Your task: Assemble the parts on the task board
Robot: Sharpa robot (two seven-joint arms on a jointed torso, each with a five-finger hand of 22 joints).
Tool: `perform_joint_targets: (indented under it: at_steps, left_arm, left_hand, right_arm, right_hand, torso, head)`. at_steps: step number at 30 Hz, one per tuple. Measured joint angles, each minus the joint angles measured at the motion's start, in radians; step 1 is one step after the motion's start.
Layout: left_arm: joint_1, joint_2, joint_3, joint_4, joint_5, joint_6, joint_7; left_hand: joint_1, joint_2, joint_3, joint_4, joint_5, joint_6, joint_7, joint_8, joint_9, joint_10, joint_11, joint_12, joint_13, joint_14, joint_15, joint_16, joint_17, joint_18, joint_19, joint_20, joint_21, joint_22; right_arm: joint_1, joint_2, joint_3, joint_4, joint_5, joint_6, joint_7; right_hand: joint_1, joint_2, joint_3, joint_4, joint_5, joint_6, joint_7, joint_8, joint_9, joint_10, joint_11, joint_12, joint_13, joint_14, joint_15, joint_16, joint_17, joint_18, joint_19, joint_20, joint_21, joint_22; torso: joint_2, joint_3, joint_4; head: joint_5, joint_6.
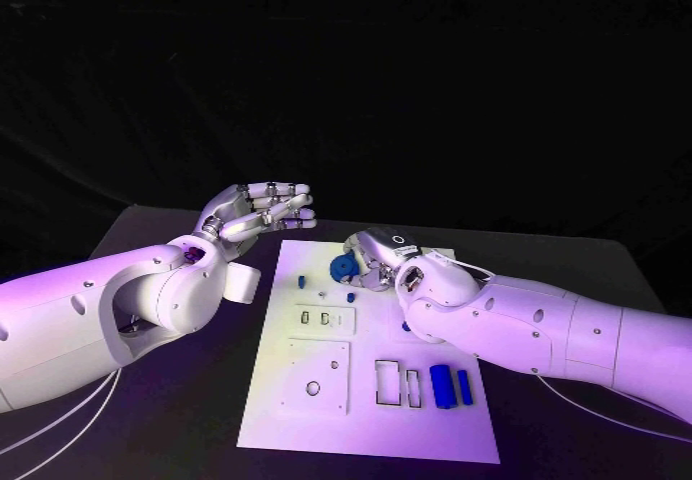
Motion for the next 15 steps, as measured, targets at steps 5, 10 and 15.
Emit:
perform_joint_targets:
  at_steps: [5, 10, 15]
  left_arm:
    - [0.000, -0.001, 0.000, 0.000, 0.000, 0.000, 0.000]
    - [0.000, -0.001, 0.000, 0.000, 0.000, 0.000, 0.000]
    - [0.000, -0.001, 0.000, 0.000, 0.000, 0.000, 0.000]
  left_hand:
    - [0.000, 0.000, 0.000, 0.000, 0.000, 0.000, 0.000, 0.000, 0.000, 0.000, 0.000, 0.000, 0.000, 0.000, 0.000, 0.000, 0.000, 0.000, 0.000, 0.000, 0.000, 0.000]
    - [0.000, 0.000, 0.004, -0.004, 0.000, 0.000, 0.000, -0.006, -0.001, 0.000, 0.000, -0.005, 0.000, 0.000, 0.000, -0.007, 0.002, 0.000, 0.000, 0.000, -0.005, -0.003]
    - [0.000, 0.000, 0.004, -0.004, 0.000, 0.000, 0.000, -0.006, -0.001, 0.000, 0.000, -0.005, 0.000, 0.000, 0.000, -0.007, 0.002, 0.000, 0.000, 0.000, -0.005, -0.003]
  right_arm:
    - [0.000, -0.006, 0.000, 0.004, 0.016, 0.006, 0.003]
    - [0.000, -0.008, 0.000, 0.008, 0.038, 0.018, 0.006]
    - [0.001, -0.009, 0.001, 0.008, 0.062, 0.032, 0.009]
  right_hand:
    - [-0.049, 0.032, -0.001, 0.001, 0.032, 0.026, -0.008, 0.012, 0.000, 0.015, -0.007, 0.012, 0.014, 0.000, 0.000, 0.000, 0.000, 0.000, 0.000, 0.000, 0.000, 0.000]
    - [-0.113, 0.065, 0.022, 0.004, 0.069, 0.050, -0.014, 0.019, 0.000, 0.029, -0.014, 0.029, 0.029, -0.001, -0.006, 0.004, 0.000, 0.000, 0.000, 0.000, 0.004, 0.000]
    - [-0.127, 0.071, 0.026, 0.005, 0.073, 0.050, -0.014, 0.019, -0.001, 0.029, -0.014, 0.033, 0.029, 0.000, -0.008, 0.004, 0.000, 0.000, 0.000, 0.000, 0.004, 0.000]
  torso:
    - [0.000, 0.0005, -0.0006]
    - [0.000, 0.0013, -0.0004]
    - [0.000, 0.0012, -0.0002]
  head:
    - [0.000, -0.001]
    - [0.000, -0.002]
    - [0.000, -0.004]
